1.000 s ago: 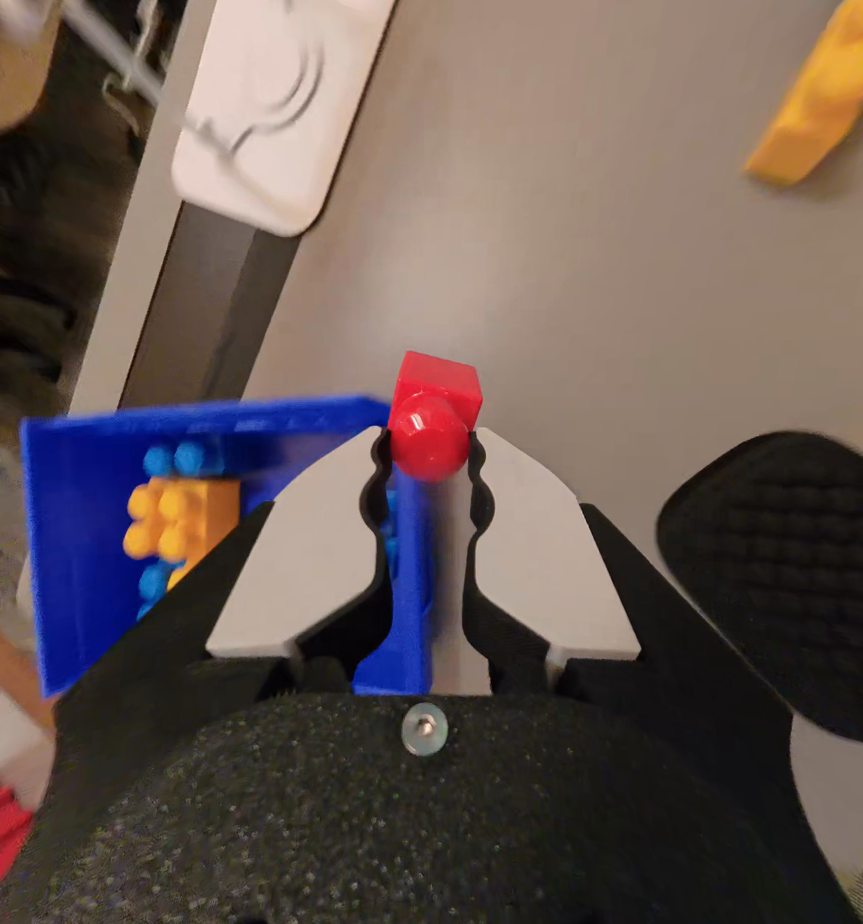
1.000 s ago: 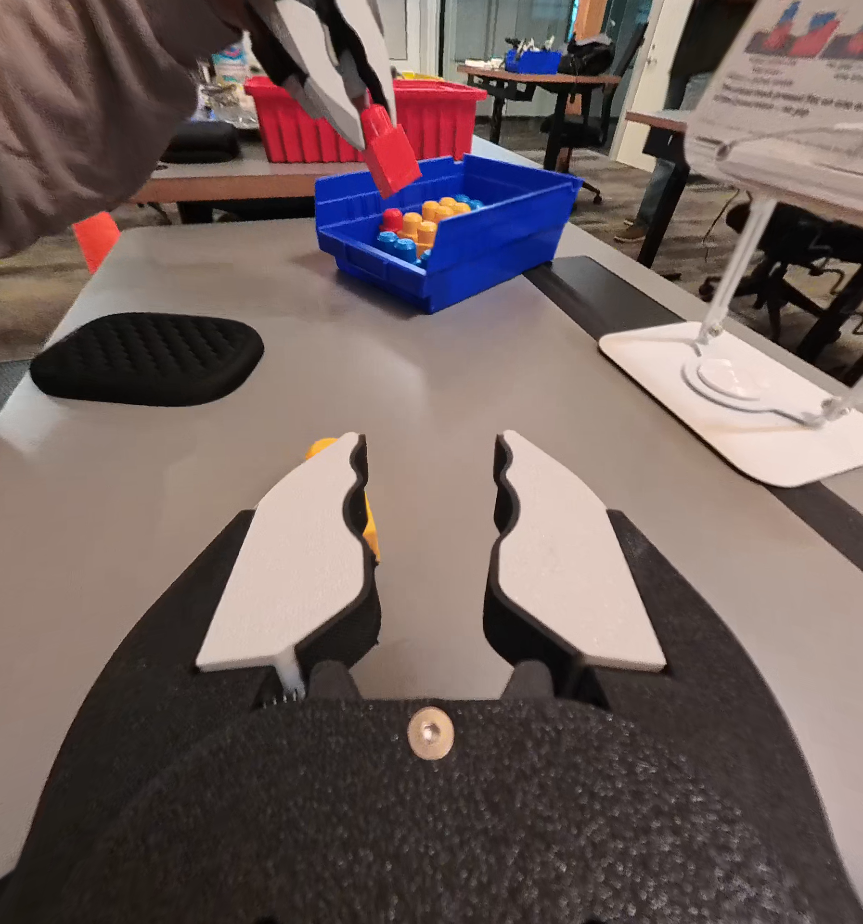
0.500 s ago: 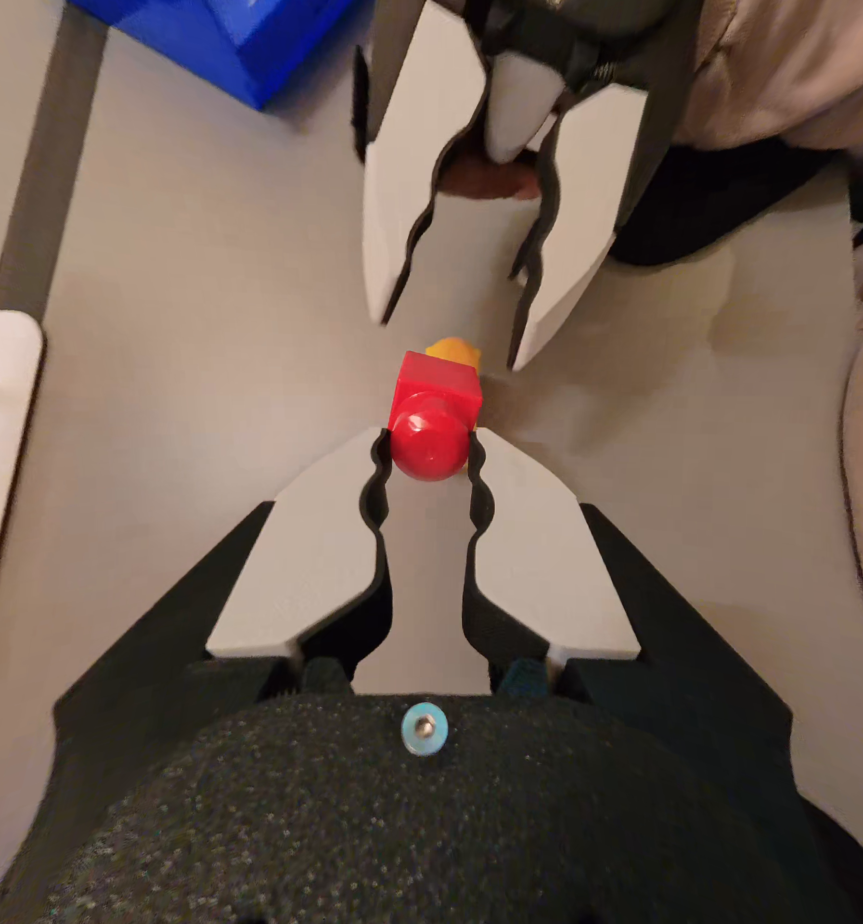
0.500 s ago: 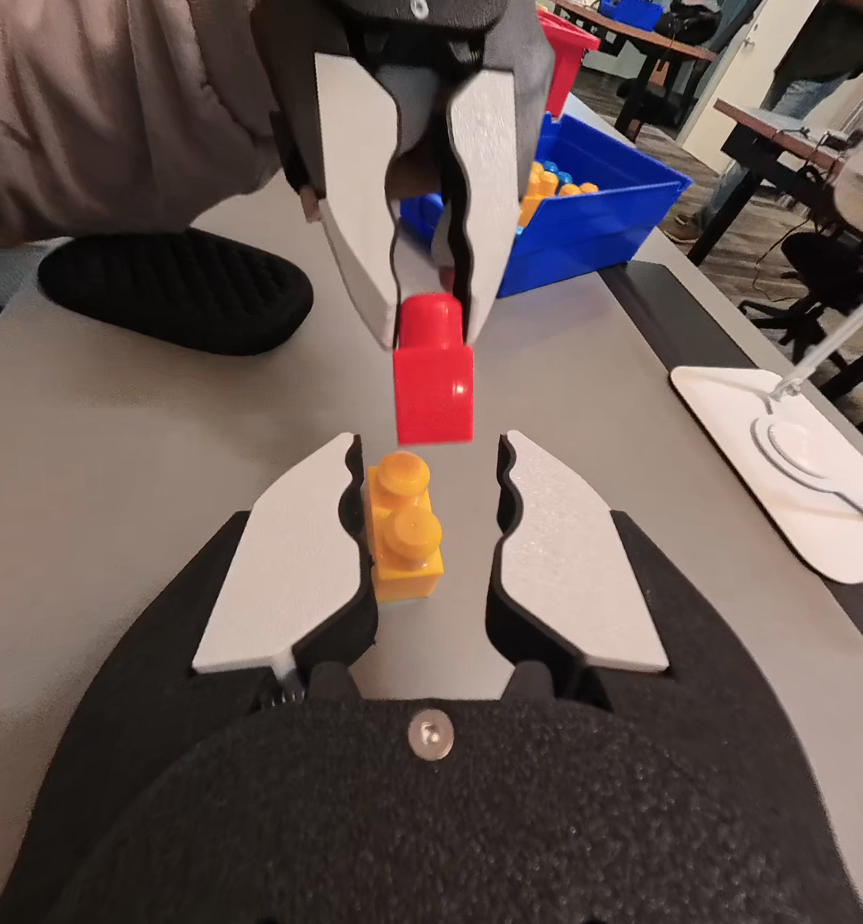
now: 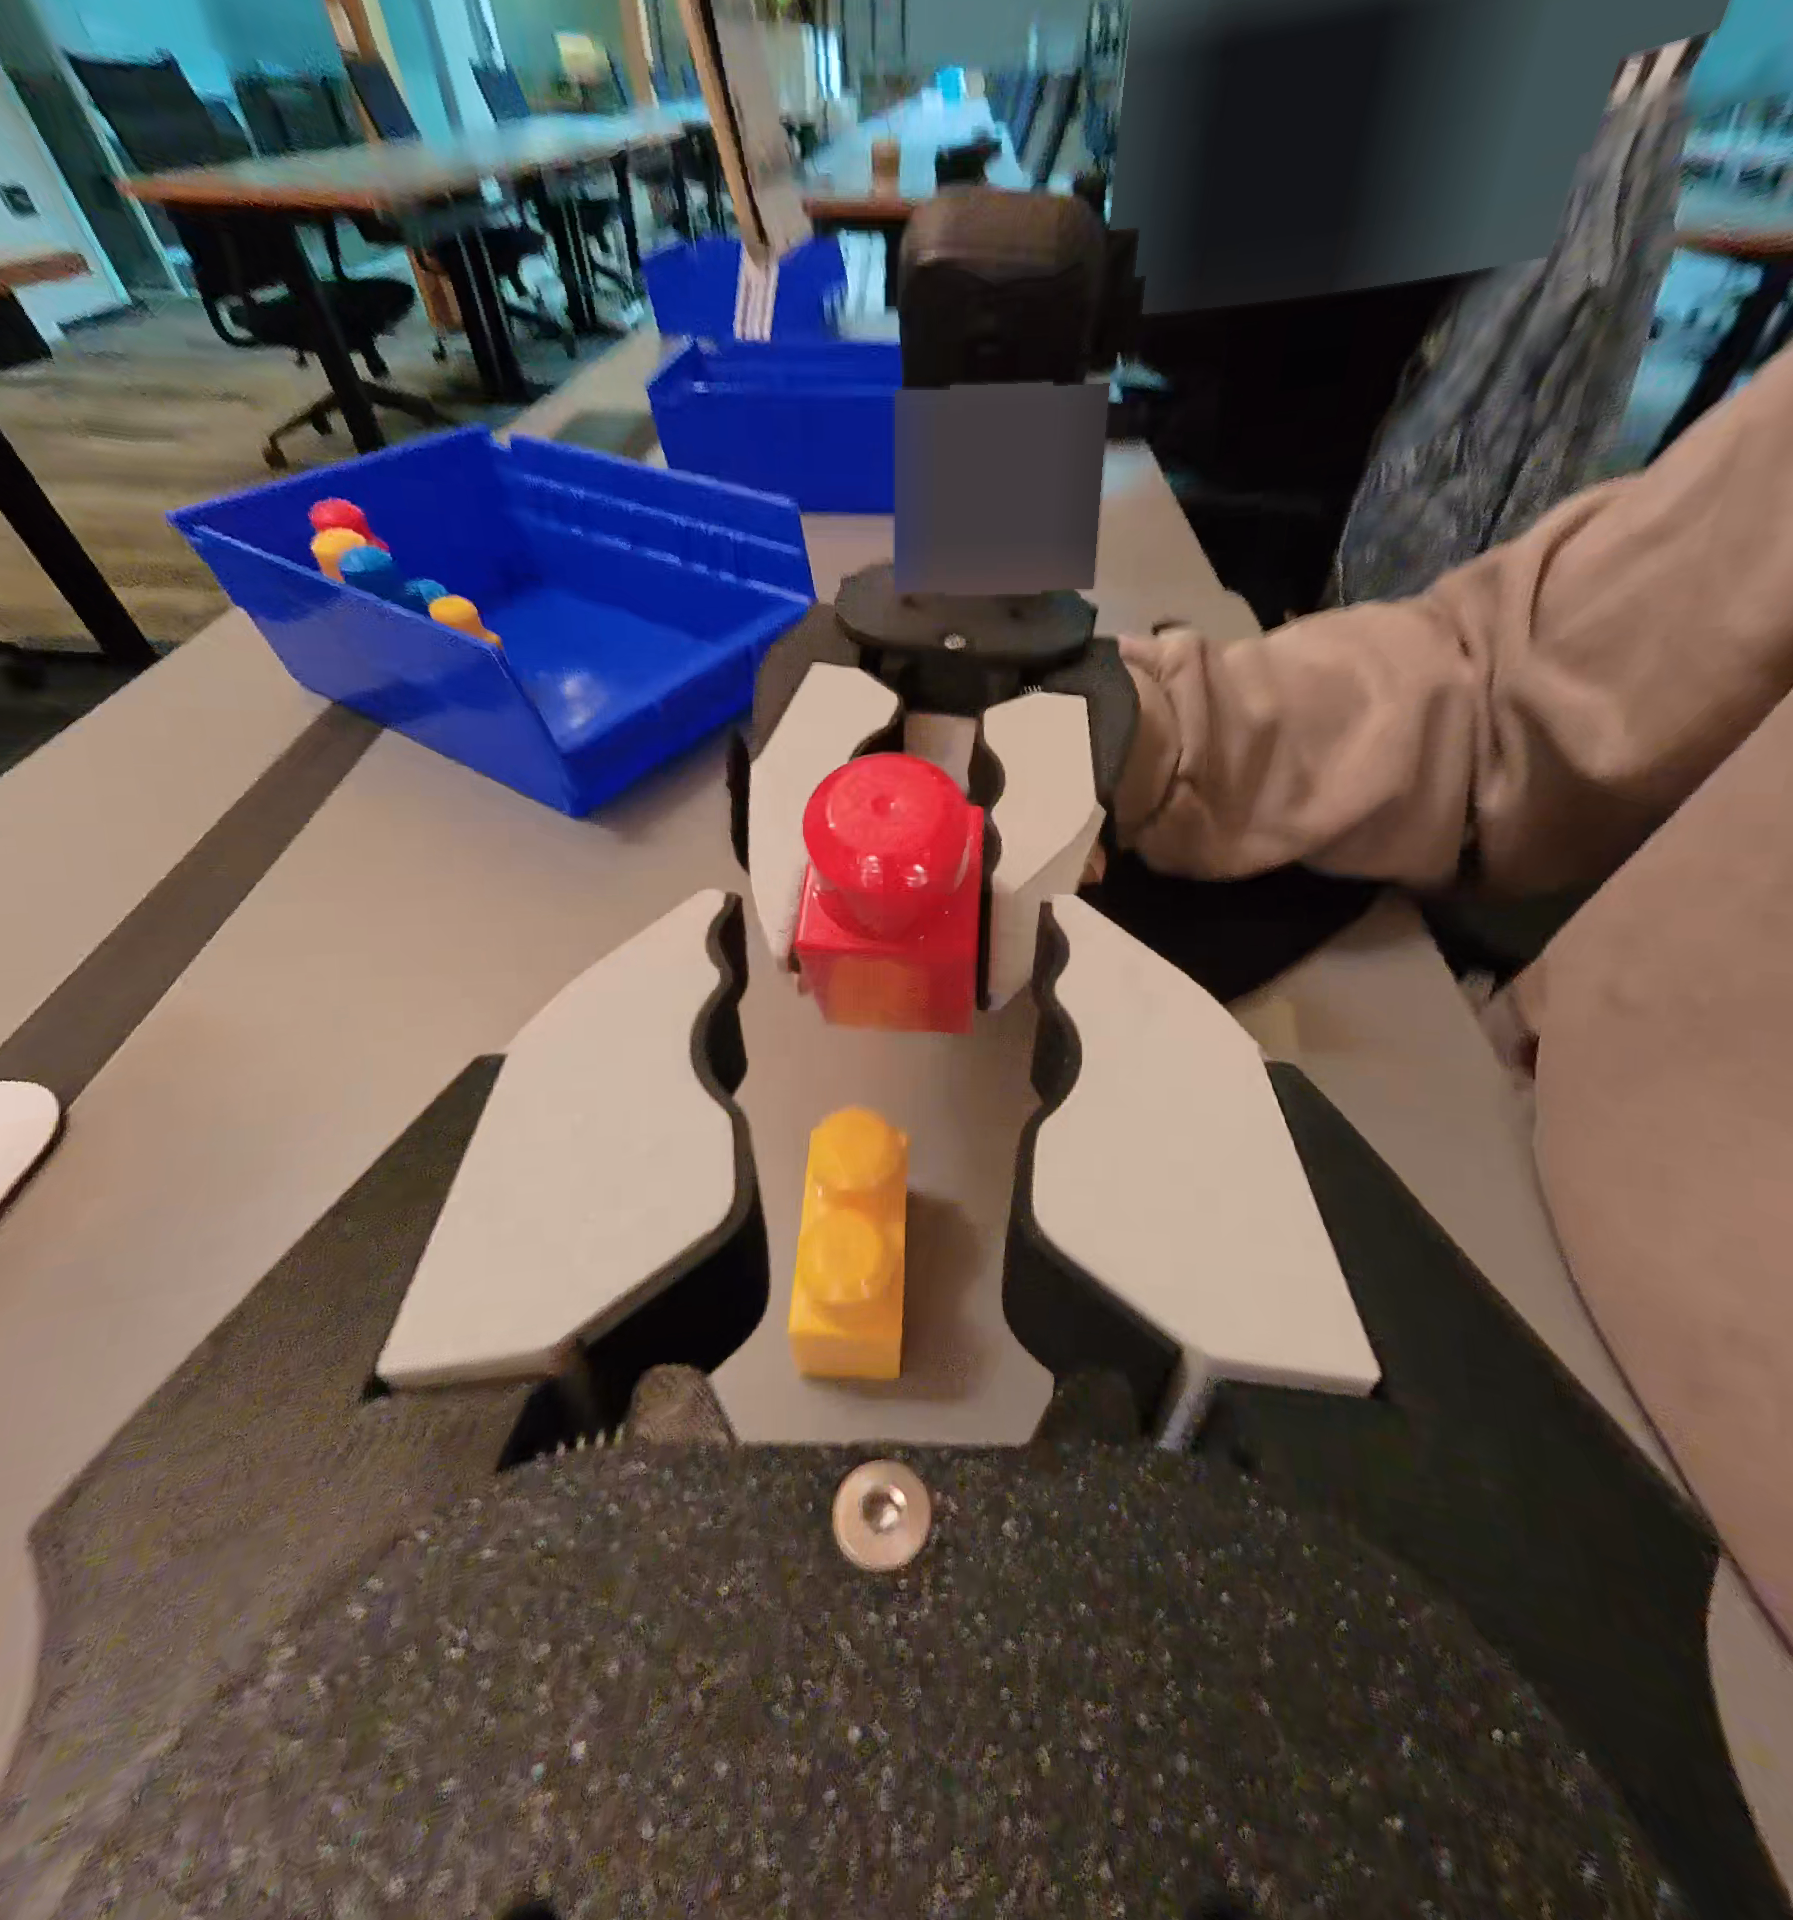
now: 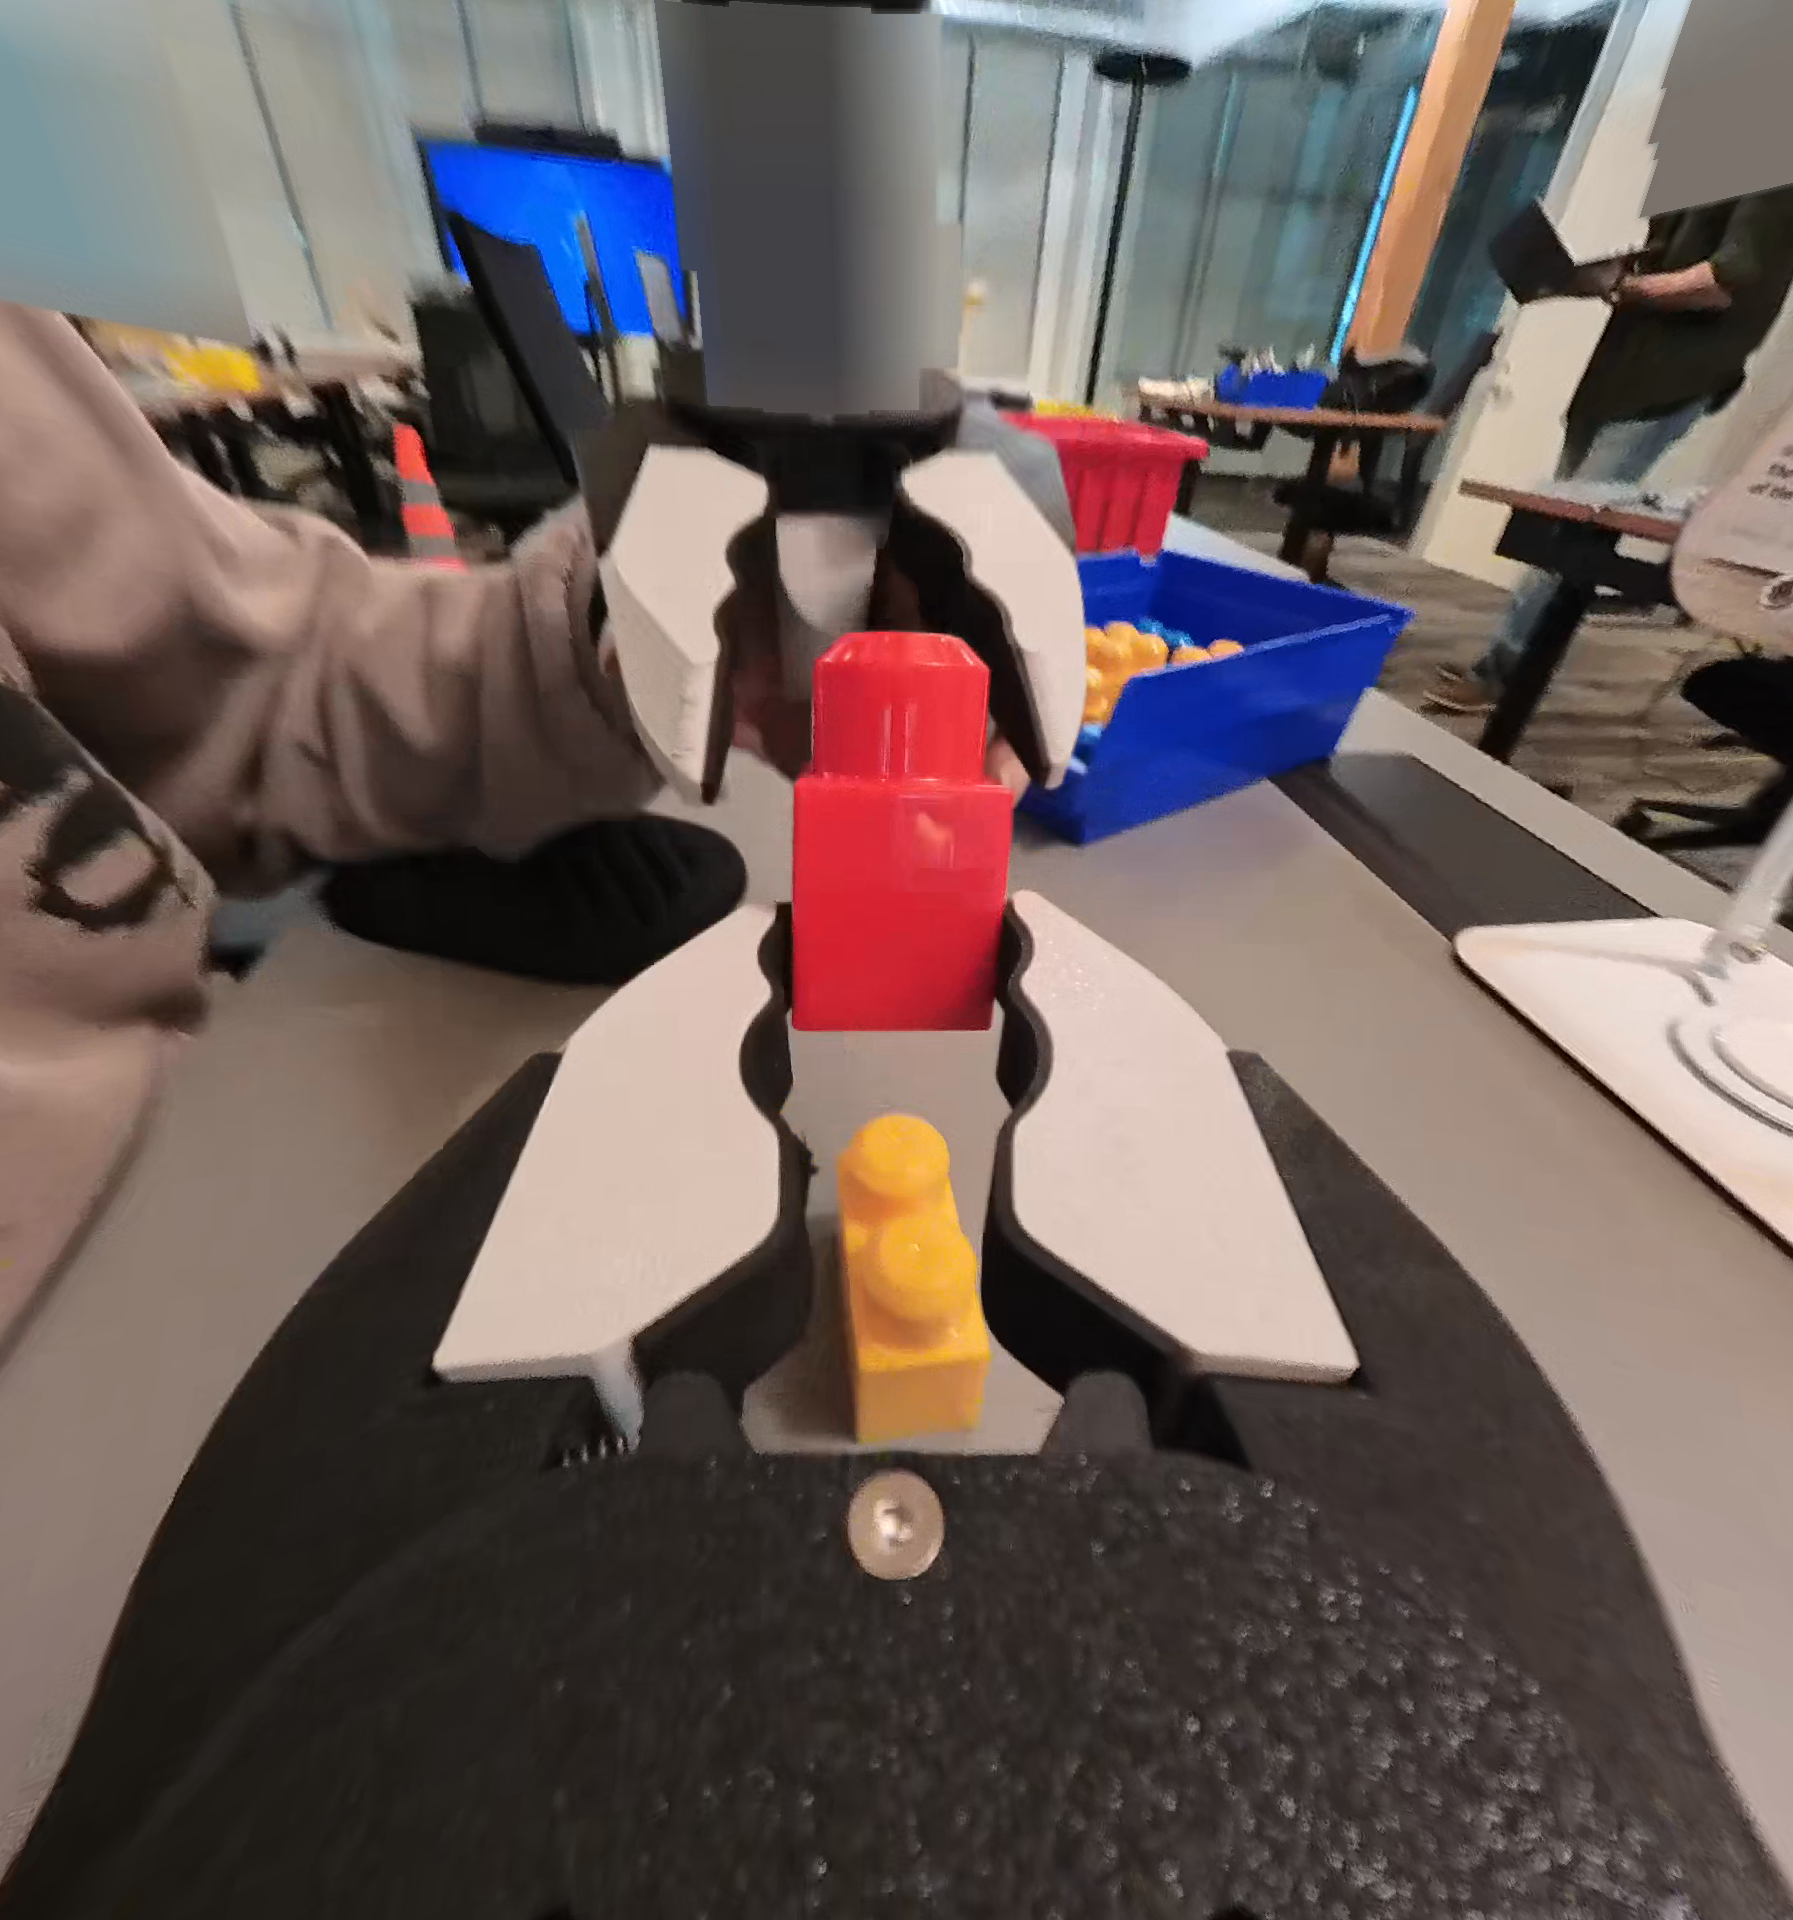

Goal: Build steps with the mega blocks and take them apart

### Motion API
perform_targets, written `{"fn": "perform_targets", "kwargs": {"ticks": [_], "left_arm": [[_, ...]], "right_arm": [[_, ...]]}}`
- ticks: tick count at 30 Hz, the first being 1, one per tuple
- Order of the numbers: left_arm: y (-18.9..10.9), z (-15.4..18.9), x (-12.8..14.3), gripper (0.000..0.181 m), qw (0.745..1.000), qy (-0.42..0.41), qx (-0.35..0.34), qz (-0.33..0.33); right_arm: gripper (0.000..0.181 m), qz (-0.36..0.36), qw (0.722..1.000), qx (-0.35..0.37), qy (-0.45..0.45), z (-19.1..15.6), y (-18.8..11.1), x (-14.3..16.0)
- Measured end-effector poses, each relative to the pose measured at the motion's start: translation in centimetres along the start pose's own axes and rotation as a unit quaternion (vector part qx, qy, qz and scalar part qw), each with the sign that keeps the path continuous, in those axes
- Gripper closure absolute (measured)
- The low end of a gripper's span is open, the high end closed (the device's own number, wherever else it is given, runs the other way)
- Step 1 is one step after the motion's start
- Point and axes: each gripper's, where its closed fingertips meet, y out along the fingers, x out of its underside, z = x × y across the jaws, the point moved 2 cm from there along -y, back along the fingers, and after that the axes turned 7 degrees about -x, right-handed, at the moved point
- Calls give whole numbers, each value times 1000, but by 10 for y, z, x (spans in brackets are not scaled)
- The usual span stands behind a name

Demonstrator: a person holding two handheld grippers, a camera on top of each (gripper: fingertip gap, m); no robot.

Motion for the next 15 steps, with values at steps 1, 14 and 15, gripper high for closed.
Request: {"fn": "perform_targets", "kwargs": {"ticks": [1,14,15], "left_arm": [[1,0,0,131,1000,-9,-3,15],[-6,-4,2,145,997,-36,-27,69],[-11,-10,3,145,996,-43,-33,76]], "right_arm": [[145,13,1000,-8,6,-2,0,-3],[131,-56,998,-4,13,1,0,13],[125,-102,995,9,14,7,-5,27]]}}
